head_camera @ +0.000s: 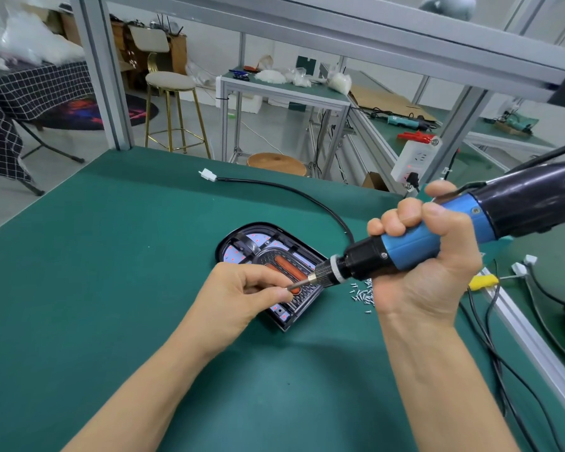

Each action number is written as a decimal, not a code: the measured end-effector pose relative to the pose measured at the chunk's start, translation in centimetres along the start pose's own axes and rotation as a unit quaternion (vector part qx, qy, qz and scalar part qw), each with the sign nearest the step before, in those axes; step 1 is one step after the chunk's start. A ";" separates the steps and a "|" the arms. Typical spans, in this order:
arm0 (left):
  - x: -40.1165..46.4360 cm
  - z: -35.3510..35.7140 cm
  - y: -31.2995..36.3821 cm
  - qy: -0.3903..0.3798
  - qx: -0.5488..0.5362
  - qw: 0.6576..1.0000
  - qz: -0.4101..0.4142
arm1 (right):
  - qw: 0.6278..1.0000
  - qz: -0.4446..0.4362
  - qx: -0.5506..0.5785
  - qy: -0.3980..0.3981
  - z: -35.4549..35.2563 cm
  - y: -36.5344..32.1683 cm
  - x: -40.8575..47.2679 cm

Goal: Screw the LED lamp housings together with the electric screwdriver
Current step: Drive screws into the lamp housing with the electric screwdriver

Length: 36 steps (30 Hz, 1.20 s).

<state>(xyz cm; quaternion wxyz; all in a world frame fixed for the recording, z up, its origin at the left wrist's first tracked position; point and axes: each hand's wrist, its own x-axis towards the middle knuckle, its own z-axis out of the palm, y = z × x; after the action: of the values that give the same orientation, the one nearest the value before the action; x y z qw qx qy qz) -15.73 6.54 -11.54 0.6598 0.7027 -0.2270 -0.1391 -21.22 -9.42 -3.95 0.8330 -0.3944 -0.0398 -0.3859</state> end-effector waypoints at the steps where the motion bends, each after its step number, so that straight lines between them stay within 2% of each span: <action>1: 0.0 0.0 -0.3 0.006 0.017 1.000 0.001 | 1.000 0.000 -0.004 0.000 -0.1 0.1 -0.1; 10: 0.0 -0.1 -1.3 0.021 0.223 0.970 0.094 | 0.999 -0.011 -0.036 0.007 -0.7 1.3 -0.8; 16: 0.1 -0.4 -1.7 0.003 0.344 0.926 0.158 | 0.999 -0.011 -0.041 0.005 -0.9 1.6 -0.9; 21: 0.2 -0.5 -2.0 0.004 0.381 0.909 0.170 | 0.999 -0.005 -0.037 0.015 -1.2 1.9 -0.9; 24: 0.2 -0.6 -2.1 0.024 0.425 0.888 0.176 | 0.999 -0.008 -0.037 0.028 -1.3 2.0 -0.9; 28: 0.1 -1.2 -2.0 0.046 0.435 0.884 0.164 | 0.999 -0.011 -0.040 0.035 -1.6 1.8 -0.6; 36: 0.2 0.6 -1.4 0.017 0.553 0.808 0.203 | 0.994 -0.009 -0.106 -0.021 -1.7 3.3 -1.5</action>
<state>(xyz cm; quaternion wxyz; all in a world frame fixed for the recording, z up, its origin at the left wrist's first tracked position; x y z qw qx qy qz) -15.63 5.96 -12.98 0.1766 0.8889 -0.3919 0.1585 -20.42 -8.41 -7.71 0.7820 -0.4881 -0.0202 -0.3872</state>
